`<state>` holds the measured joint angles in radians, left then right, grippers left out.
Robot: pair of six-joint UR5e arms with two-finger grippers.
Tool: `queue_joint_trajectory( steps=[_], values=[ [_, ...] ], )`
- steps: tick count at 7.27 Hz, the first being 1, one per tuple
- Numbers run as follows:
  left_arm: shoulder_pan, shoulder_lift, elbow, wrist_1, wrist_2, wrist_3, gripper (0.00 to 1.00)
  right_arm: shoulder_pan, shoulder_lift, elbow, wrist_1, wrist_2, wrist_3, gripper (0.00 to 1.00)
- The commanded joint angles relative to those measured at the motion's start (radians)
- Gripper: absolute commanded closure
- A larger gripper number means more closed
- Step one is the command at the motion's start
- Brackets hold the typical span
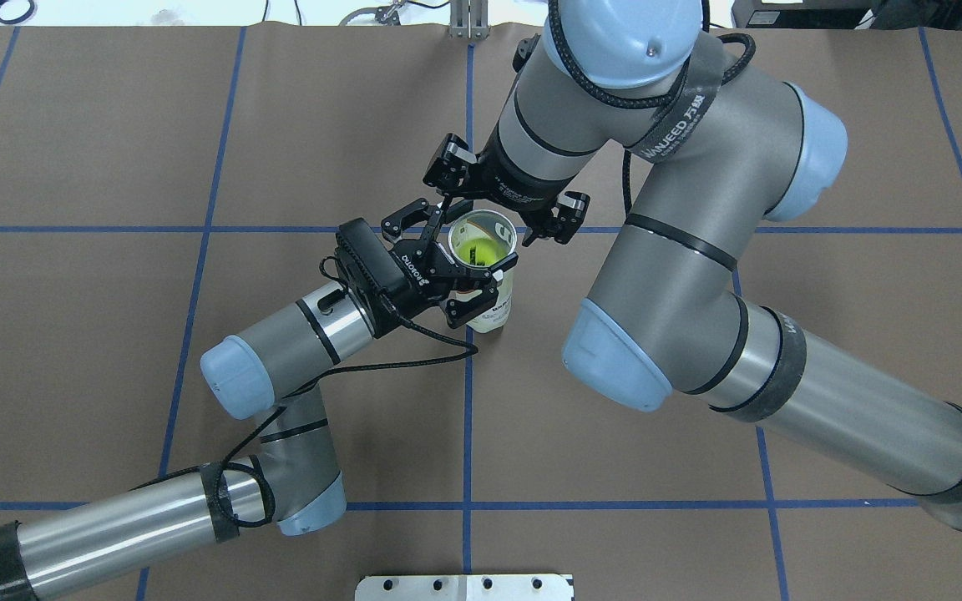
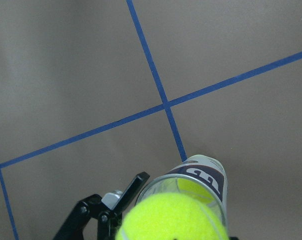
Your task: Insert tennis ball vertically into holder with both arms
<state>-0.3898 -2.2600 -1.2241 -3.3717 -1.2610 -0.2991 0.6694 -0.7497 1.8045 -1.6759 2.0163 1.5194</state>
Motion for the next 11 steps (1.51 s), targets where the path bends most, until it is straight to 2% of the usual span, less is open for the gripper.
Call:
queue_joint_trajectory(
  steps=[1,3,6,7,9,10,11],
  values=[
    [0.000,-0.001,-0.002,0.000,0.000,0.000,0.10,-0.002,0.000,0.010,-0.001,0.001,-0.001,0.00],
    [-0.001,0.000,-0.035,-0.003,0.000,-0.002,0.04,0.047,-0.019,0.019,-0.001,0.024,-0.004,0.00],
    [-0.001,0.150,-0.234,0.009,0.017,-0.003,0.02,0.117,-0.130,0.064,0.002,0.067,-0.033,0.00],
    [-0.018,0.212,-0.271,0.026,0.020,-0.003,0.01,0.149,-0.176,0.068,0.005,0.094,-0.115,0.00],
    [-0.095,0.287,-0.265,0.073,0.112,-0.090,0.01,0.218,-0.278,0.069,0.010,0.094,-0.310,0.00],
    [-0.145,0.344,-0.265,0.084,0.114,-0.128,0.01,0.260,-0.327,0.067,0.010,0.101,-0.396,0.00],
    [-0.191,0.405,-0.265,0.107,0.114,-0.288,0.01,0.295,-0.373,0.058,0.010,0.098,-0.506,0.00]
  ],
)
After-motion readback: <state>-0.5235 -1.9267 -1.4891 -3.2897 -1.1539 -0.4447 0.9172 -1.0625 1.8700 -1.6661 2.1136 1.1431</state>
